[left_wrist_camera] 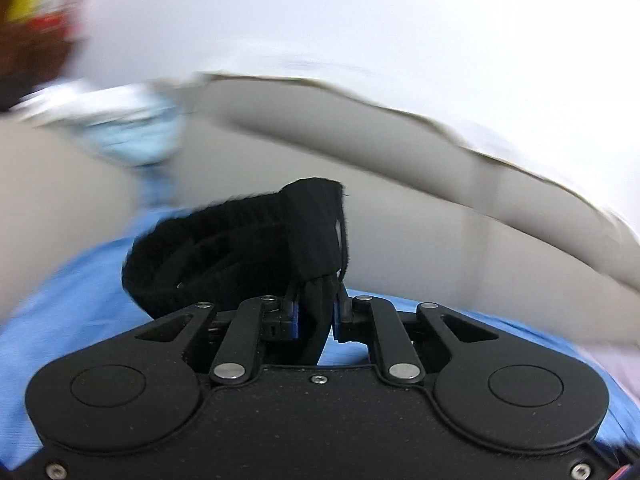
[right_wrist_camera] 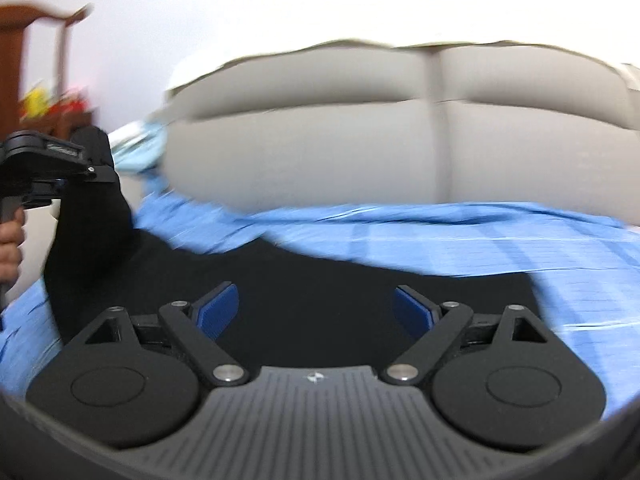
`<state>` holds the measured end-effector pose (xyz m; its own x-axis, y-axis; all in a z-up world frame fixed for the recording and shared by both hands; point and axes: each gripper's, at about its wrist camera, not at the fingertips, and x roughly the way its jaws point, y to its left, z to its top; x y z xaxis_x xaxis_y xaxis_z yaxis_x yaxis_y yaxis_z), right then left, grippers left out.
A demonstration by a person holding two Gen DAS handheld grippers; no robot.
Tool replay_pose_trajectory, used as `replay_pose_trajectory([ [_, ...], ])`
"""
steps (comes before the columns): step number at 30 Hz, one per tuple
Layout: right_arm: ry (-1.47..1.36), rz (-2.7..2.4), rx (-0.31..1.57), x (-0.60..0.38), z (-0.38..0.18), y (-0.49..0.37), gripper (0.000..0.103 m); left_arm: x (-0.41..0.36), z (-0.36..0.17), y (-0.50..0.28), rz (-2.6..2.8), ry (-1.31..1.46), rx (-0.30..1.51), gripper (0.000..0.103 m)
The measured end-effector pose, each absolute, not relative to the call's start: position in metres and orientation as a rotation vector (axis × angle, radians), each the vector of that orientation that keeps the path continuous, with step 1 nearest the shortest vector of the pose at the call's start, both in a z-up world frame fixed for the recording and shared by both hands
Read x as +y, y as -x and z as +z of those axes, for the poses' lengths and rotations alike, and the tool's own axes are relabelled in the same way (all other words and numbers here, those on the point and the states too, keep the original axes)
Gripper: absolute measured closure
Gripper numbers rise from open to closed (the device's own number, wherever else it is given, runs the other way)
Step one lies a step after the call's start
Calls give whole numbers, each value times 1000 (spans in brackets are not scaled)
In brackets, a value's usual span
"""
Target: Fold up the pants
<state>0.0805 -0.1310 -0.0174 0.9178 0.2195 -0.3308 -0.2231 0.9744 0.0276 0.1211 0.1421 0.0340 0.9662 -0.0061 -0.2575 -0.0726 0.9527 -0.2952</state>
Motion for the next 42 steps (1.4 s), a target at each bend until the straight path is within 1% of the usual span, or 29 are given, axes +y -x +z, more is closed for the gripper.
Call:
replay_pose_trajectory([
  [3, -75, 123, 352, -181, -13, -77, 13, 60, 34, -136, -176, 219, 353, 87],
  [6, -202, 60, 404, -225, -22, -72, 15, -3, 5, -151, -306, 143, 531, 83],
  [7, -238, 58, 420, -236, -27, -69, 16, -16, -6, -154, -335, 136, 597, 82],
  [8, -258, 57, 433, -243, -32, -67, 16, -26, -18, -154, -357, 143, 664, 78],
  [9, -269, 60, 446, -247, -37, -64, 16, -30, -26, -152, -380, 159, 706, 76],
  [10, -277, 64, 456, -250, -42, -61, 16, -31, -32, -147, -417, 183, 729, 71],
  [11, -283, 74, 464, -251, -47, -59, 16, -28, -34, -142, -447, 208, 738, 64],
  [13, -301, 94, 469, -251, -54, -54, 16, -24, -32, -129, -463, 209, 735, 55],
  [17, -339, 141, 475, -247, -64, -52, 15, -2, -9, -94, -420, 144, 634, 49],
  [21, -325, 177, 472, -230, -67, -57, 15, 32, 7, -74, -304, 133, 565, 47],
  [22, -310, 164, 469, -225, -68, -59, 13, 39, 5, -75, -246, 114, 566, 49],
  [23, -290, 139, 462, -219, -68, -62, 13, 42, 1, -79, -197, 101, 576, 53],
  [25, -257, 80, 444, -207, -68, -74, 13, 50, -8, -84, -110, 89, 599, 59],
  [28, -243, 47, 475, -194, -68, -96, 12, 57, -25, -89, -40, 84, 625, 62],
  [30, -202, 54, 470, -182, -70, -105, 22, 59, -37, -90, -14, 80, 656, 65],
  [32, -144, 58, 466, -173, -68, -106, 55, 59, -44, -89, -9, 74, 676, 67],
  [33, -147, 61, 465, -173, -67, -103, 58, 59, -46, -86, -14, 71, 672, 67],
  [35, -110, 32, 447, -174, -64, -90, 70, 56, -47, -83, -37, 64, 660, 67],
  [36, -79, 8, 434, -173, -62, -82, 72, 54, -47, -81, -52, 63, 655, 67],
  [40, -13, -103, 421, -175, -58, -57, 73, 49, -46, -81, -78, 56, 649, 67],
  [42, 4, -152, 455, -176, -59, -53, 69, 49, -43, -84, -83, 60, 645, 67],
])
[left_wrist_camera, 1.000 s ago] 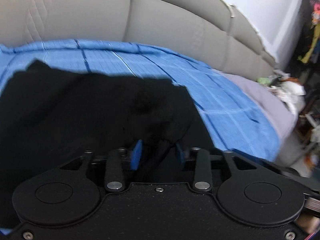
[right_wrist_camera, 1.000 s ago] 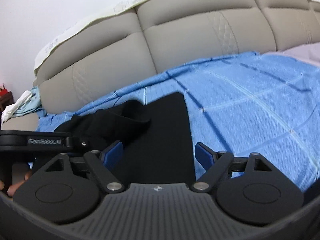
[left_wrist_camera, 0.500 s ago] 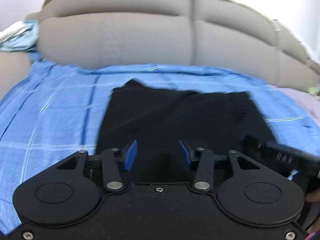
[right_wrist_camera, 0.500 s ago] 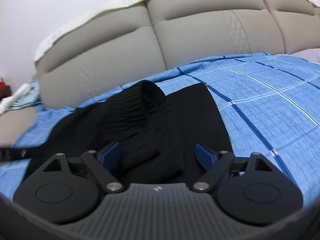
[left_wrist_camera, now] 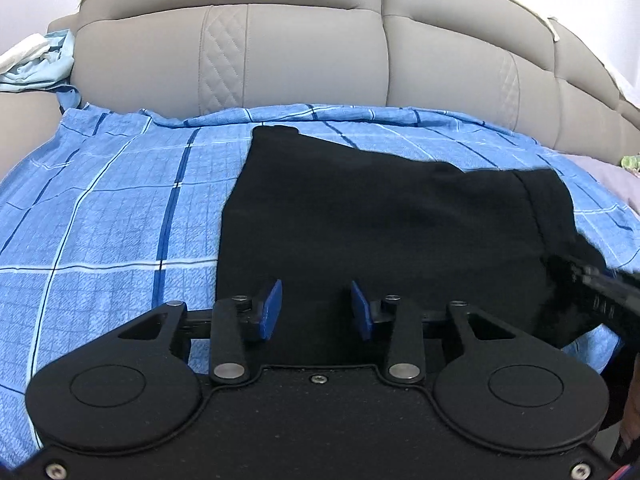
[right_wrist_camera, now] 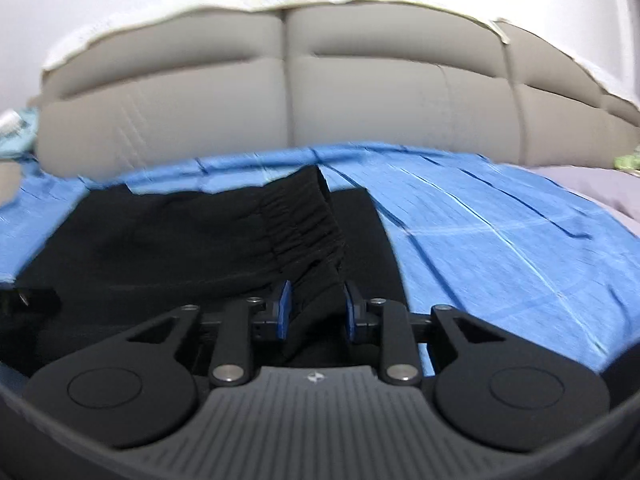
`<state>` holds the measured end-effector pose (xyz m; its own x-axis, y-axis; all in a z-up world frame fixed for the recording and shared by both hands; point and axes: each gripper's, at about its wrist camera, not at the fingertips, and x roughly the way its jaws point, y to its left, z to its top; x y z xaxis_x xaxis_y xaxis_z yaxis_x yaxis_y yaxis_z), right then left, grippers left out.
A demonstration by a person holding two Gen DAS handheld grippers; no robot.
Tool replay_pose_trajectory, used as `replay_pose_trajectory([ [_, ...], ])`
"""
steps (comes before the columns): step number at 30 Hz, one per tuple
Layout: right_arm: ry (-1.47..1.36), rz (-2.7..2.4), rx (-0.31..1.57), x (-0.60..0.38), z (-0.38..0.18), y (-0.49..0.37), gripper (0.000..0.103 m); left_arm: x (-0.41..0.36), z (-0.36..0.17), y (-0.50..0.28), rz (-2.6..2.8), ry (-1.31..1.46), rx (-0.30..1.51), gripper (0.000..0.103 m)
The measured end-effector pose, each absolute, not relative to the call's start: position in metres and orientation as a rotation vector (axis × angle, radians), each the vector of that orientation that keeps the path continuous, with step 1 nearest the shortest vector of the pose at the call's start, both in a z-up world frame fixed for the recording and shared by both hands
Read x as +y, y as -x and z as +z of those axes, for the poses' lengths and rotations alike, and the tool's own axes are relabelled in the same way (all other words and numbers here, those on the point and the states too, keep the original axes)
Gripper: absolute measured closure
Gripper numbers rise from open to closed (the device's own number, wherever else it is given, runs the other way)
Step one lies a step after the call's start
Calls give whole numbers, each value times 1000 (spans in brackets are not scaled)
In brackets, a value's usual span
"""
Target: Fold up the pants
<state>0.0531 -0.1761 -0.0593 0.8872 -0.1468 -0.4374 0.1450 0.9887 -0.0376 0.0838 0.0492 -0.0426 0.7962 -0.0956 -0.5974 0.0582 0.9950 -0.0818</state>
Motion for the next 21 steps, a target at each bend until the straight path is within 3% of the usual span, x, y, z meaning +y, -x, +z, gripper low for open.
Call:
replay_pose_trajectory([
  [1, 16, -160, 485, -177, -59, -54, 61, 50, -41, -86, -85, 60, 640, 67],
  [2, 33, -148, 516, -178, -57, -55, 44, 51, -36, -88, -86, 55, 629, 67],
  [3, 41, -129, 529, -179, -54, -55, 43, 52, -31, -91, -87, 46, 612, 67],
  [5, -8, -83, 506, -188, -40, -51, 30, 55, -19, -100, -83, 29, 575, 66],
  [8, -97, -32, 462, -207, -18, -57, 21, 58, -5, -123, -97, 24, 533, 66],
  [14, -116, 12, 494, -220, -19, -129, 20, 56, -13, -190, -95, 45, 556, 66],
  [15, -120, 30, 524, -221, -24, -139, 28, 54, -18, -199, -81, 37, 563, 67],
  [16, -136, 55, 554, -221, -30, -145, 62, 53, -24, -205, -66, 28, 570, 67],
  [17, -155, 78, 586, -223, -35, -149, 79, 54, -31, -212, -47, 24, 578, 67],
  [21, -88, 22, 510, -220, -41, -137, 82, 59, -48, -222, -10, 47, 586, 64],
])
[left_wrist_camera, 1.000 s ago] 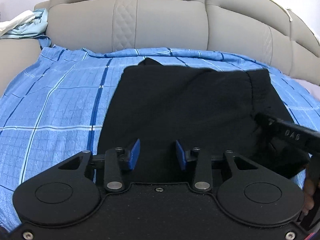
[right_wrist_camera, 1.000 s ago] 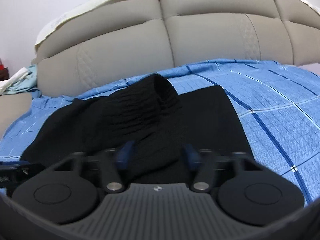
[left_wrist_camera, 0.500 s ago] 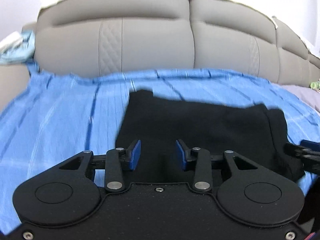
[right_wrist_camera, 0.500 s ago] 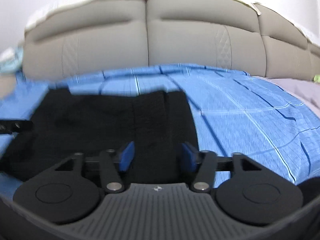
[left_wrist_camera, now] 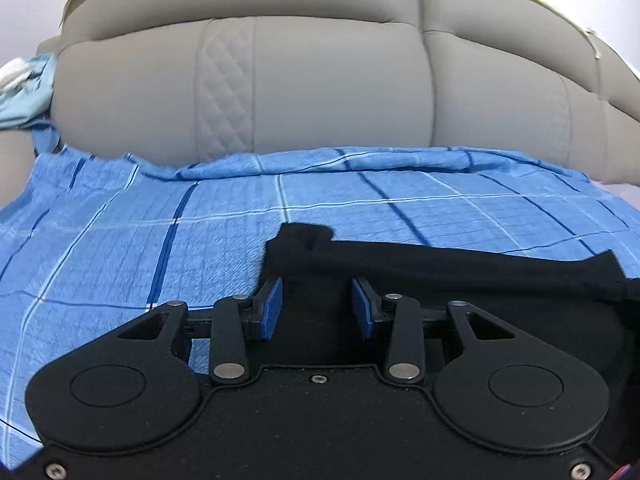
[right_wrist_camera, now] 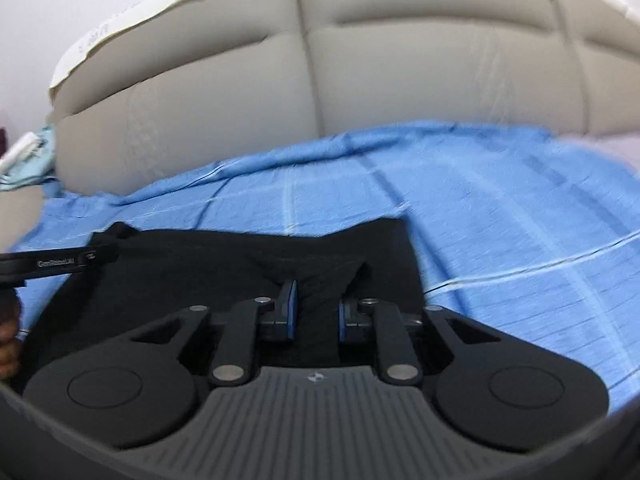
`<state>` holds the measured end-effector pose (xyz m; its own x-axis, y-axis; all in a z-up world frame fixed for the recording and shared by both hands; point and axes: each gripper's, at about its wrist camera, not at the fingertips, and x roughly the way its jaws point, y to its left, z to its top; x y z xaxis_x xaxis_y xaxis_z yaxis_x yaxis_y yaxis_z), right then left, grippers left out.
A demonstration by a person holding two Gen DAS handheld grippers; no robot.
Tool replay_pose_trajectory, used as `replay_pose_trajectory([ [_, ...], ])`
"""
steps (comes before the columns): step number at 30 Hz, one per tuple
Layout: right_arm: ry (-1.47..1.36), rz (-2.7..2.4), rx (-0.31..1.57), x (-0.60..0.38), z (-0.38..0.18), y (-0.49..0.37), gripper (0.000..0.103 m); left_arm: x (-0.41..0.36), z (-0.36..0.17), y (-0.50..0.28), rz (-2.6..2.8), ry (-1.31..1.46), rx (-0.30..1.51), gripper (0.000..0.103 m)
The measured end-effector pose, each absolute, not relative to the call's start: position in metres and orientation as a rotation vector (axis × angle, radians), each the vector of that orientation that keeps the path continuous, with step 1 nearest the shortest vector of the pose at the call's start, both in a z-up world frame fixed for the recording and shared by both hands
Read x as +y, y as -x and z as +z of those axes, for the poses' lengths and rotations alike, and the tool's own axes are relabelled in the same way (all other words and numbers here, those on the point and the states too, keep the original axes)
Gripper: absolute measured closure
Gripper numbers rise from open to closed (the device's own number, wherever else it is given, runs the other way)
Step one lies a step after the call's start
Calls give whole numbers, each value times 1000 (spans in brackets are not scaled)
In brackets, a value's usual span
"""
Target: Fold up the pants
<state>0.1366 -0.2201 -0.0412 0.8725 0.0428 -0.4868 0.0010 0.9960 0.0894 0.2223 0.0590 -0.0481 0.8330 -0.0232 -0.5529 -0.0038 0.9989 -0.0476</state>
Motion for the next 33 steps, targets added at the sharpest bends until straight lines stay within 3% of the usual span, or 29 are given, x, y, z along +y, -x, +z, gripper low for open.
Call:
replay_pose_trajectory([
  [5, 136, -82, 362, -196, -45, -128, 82, 59, -50, -227, -16, 35, 572, 60],
  [10, 141, -147, 332, -200, -45, -130, 78, 56, -50, -232, -17, 42, 569, 53],
  [14, 129, -173, 386, -210, -50, -134, 41, 55, -53, -231, -11, 29, 572, 52],
  [17, 100, -184, 379, -221, -48, -131, 26, 55, -52, -231, -12, 25, 579, 52],
  [19, 50, -168, 406, -231, -46, -134, 21, 55, -52, -232, -12, 19, 584, 52],
  [28, -224, 74, 625, -294, -46, -167, 13, 58, -45, -229, -31, 25, 608, 51],
  [33, -168, 209, 634, -301, -48, -175, 20, 78, -36, -217, -65, 76, 607, 42],
])
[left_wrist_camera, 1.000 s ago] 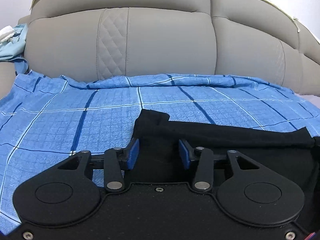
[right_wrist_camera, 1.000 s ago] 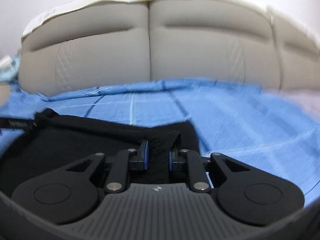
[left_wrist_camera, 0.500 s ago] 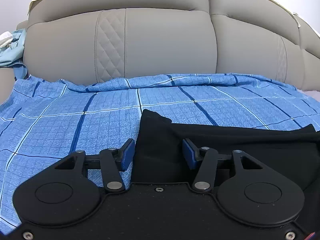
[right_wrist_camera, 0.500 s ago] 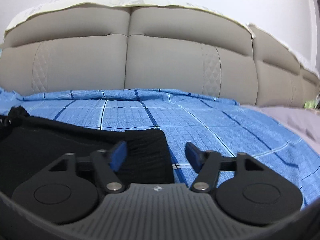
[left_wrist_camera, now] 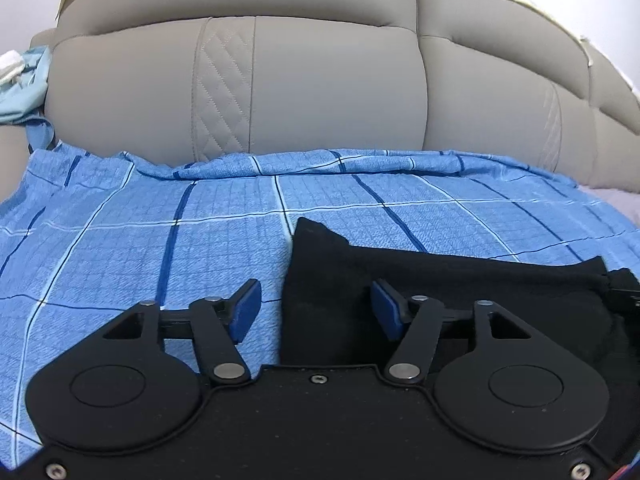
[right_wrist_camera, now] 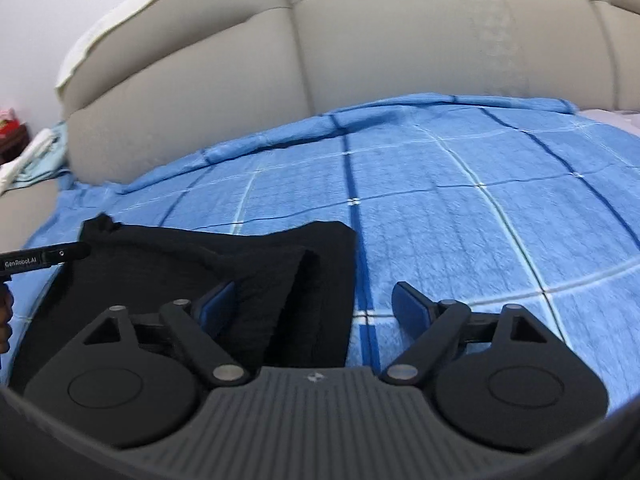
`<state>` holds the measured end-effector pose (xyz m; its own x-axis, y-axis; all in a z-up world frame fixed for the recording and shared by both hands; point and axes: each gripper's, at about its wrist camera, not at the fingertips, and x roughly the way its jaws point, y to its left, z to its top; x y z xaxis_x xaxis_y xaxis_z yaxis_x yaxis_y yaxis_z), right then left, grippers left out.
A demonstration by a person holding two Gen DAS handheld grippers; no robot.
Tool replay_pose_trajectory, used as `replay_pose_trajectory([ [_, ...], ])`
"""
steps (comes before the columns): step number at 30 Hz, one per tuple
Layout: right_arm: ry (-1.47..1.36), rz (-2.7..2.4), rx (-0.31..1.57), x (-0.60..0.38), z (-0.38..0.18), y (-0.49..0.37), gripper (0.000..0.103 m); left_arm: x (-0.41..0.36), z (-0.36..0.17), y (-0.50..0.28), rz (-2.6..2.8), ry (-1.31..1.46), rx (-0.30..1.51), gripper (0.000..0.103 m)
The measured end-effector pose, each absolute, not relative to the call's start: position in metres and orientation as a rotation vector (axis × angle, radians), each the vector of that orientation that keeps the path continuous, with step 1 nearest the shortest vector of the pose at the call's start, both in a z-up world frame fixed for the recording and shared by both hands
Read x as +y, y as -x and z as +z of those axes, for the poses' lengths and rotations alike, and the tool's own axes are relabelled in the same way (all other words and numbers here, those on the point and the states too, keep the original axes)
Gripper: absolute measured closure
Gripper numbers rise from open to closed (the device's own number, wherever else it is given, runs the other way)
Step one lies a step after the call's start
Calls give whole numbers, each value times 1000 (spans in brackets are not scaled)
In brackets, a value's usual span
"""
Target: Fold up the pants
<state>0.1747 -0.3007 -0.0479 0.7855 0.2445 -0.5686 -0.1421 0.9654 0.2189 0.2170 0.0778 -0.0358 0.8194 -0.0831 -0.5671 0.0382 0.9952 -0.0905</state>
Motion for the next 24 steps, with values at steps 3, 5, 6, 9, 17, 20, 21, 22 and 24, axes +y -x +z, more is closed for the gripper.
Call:
replay_pose_trajectory([
  [3, -163, 268, 627, -302, -48, -181, 21, 94, -35, -216, -53, 106, 623, 38],
  [5, -150, 293, 622, -300, -48, -185, 21, 106, -37, -217, -44, 143, 639, 35],
  [6, -147, 305, 619, -300, -48, -187, 22, 112, -39, -219, -47, 169, 653, 35],
  [9, -184, 332, 610, -301, -49, -191, 27, 126, -46, -227, -105, 262, 721, 34],
  [17, -272, 375, 601, -309, -53, -186, 42, 112, -50, -243, -209, 252, 732, 26],
  [20, -316, 394, 603, -314, -55, -189, 45, 107, -51, -254, -231, 249, 736, 25],
  [21, -327, 399, 603, -315, -56, -190, 46, 105, -51, -259, -235, 254, 738, 25],
  [22, -337, 403, 604, -316, -57, -191, 47, 104, -51, -263, -241, 264, 738, 24],
  [24, -356, 409, 605, -316, -58, -193, 49, 103, -52, -270, -251, 292, 739, 24],
])
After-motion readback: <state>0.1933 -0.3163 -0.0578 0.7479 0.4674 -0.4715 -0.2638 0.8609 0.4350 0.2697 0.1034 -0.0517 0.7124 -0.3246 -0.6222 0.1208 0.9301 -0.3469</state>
